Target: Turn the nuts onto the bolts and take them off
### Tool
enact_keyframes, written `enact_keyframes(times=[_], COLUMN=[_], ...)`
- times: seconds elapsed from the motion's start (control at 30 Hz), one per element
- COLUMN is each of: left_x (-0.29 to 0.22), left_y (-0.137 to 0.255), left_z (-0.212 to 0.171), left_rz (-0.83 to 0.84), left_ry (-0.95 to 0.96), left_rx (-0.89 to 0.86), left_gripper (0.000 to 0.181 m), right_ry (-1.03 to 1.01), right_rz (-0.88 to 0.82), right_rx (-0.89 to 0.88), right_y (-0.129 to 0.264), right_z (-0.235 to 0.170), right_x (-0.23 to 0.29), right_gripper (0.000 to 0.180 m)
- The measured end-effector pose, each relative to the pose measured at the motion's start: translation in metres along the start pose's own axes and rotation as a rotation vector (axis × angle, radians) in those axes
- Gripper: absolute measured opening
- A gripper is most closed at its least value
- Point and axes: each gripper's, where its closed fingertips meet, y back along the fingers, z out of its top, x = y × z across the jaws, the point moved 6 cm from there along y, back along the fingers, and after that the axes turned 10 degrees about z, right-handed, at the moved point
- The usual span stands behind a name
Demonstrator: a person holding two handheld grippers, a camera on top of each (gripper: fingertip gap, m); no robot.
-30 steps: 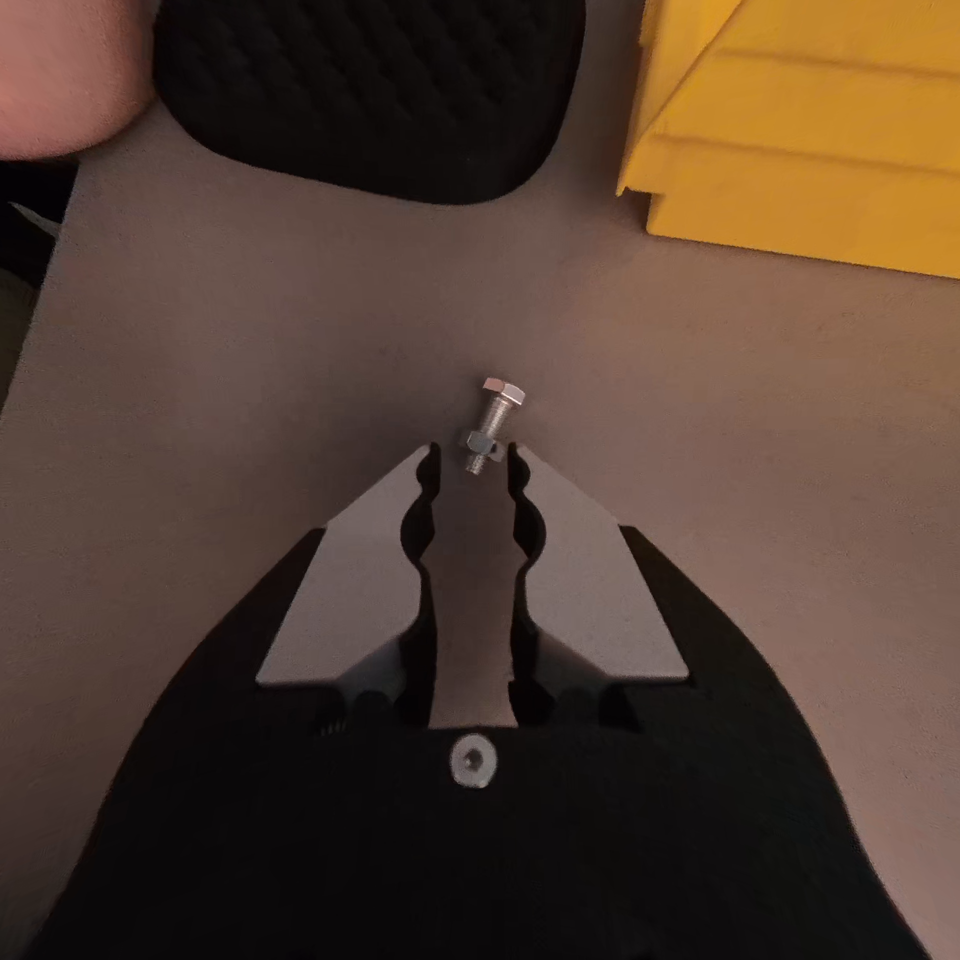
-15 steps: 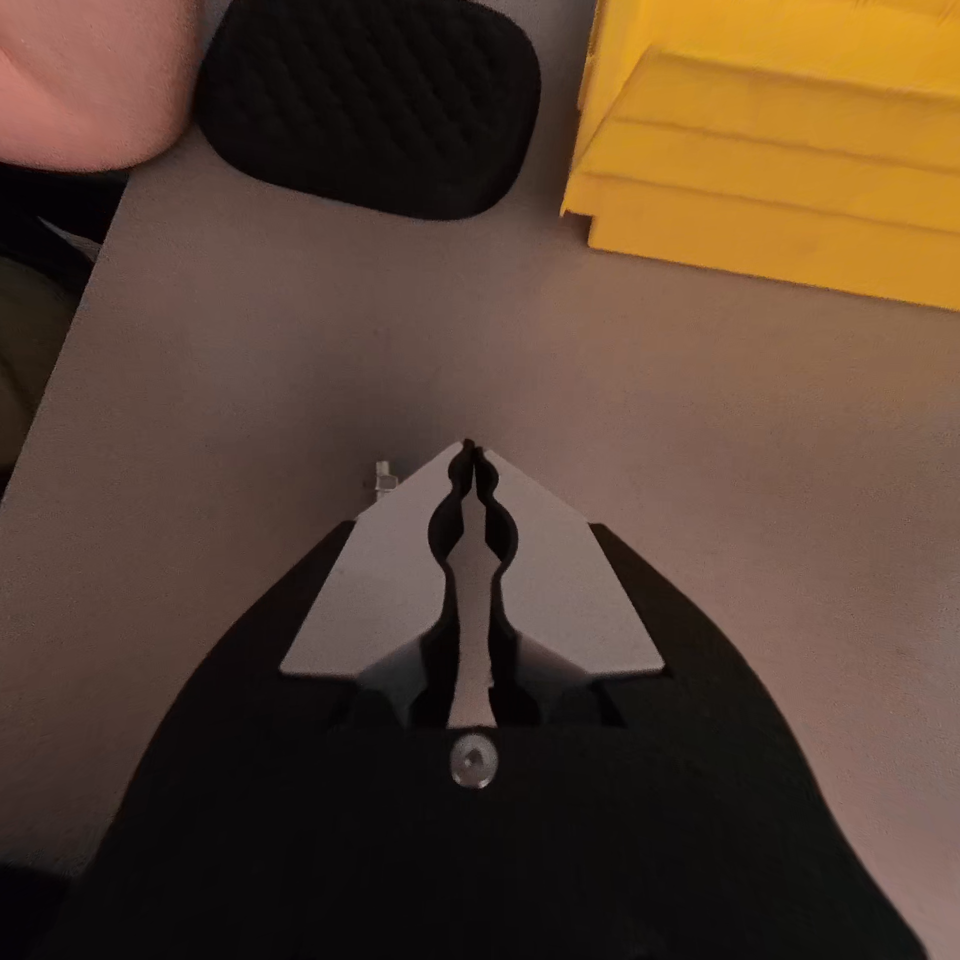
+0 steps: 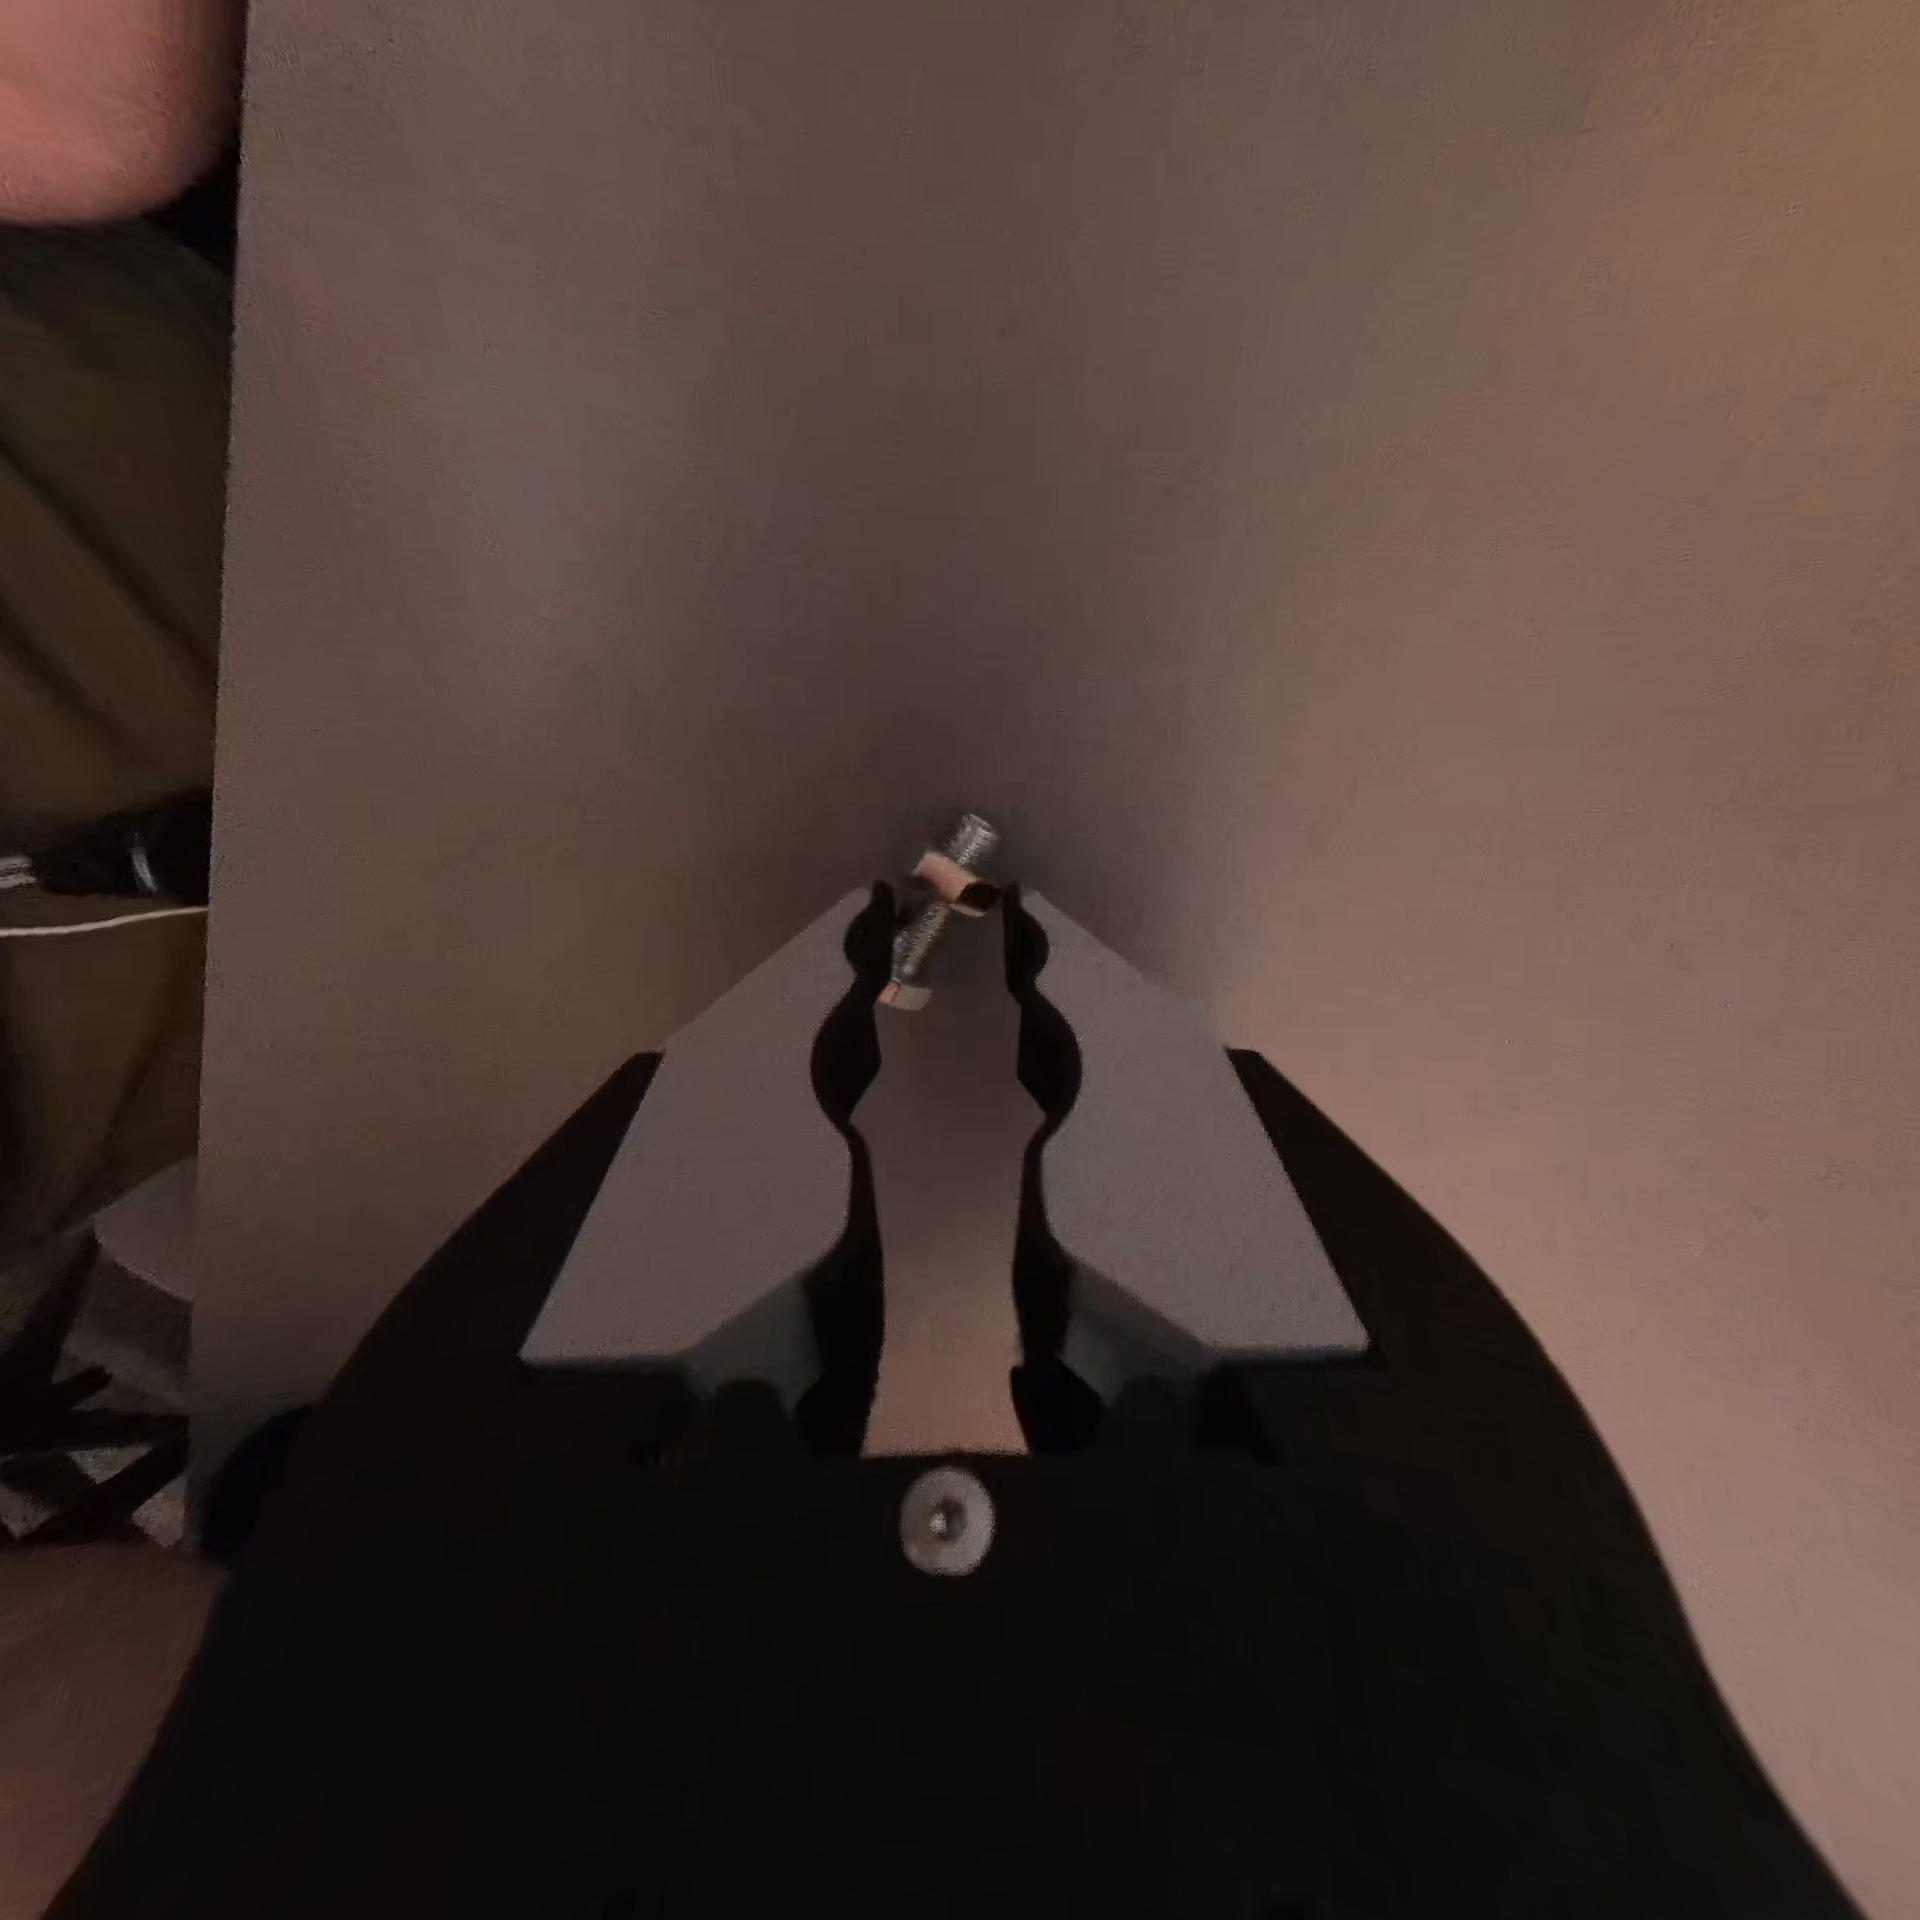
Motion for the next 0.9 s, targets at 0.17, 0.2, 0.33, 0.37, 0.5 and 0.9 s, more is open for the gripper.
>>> enact_keyframes(times=[0.17, 0.2, 0.33, 0.37, 0.5, 0.9], left_x=[-0.004, -0.005, -0.011, -0.015, -0.033, -0.058], left_y=[0.016, 0.017, 0.017, 0.016, 0.006, -0.011], left_z=[-0.030, -0.034, -0.051, -0.055, -0.064, -0.027], left_rz=[-0.054, -0.057, -0.031, -0.017, 0.039, -0.164], left_ry=[0.161, 0.185, 0.175, 0.149, 0.026, 0.280], left_rx=[-0.065, -0.061, -0.009, -0.007, -0.008, -0.310], left_gripper=[0.027, 0.027, 0.038, 0.043, 0.060, 0.041], right_ry=[0.107, 0.123, 0.146, 0.130, 0.068, 0.338], right_rz=[-0.157, -0.156, -0.071, -0.043, 0.090, 0.221], right_rx=[0.058, 0.024, -0.381, -0.491, -0.892, -1.079], right_y=[0.007, 0.011, 0.046, 0.057, 0.097, 0.113], right_z=[0.006, 0.009, 0.039, 0.046, 0.066, 0.085], right_x=[-0.002, -0.001, 0.006, 0.006, 0.011, 0.054], right_gripper=[0.012, 0.012, 0.012, 0.012, 0.012, 0.012])
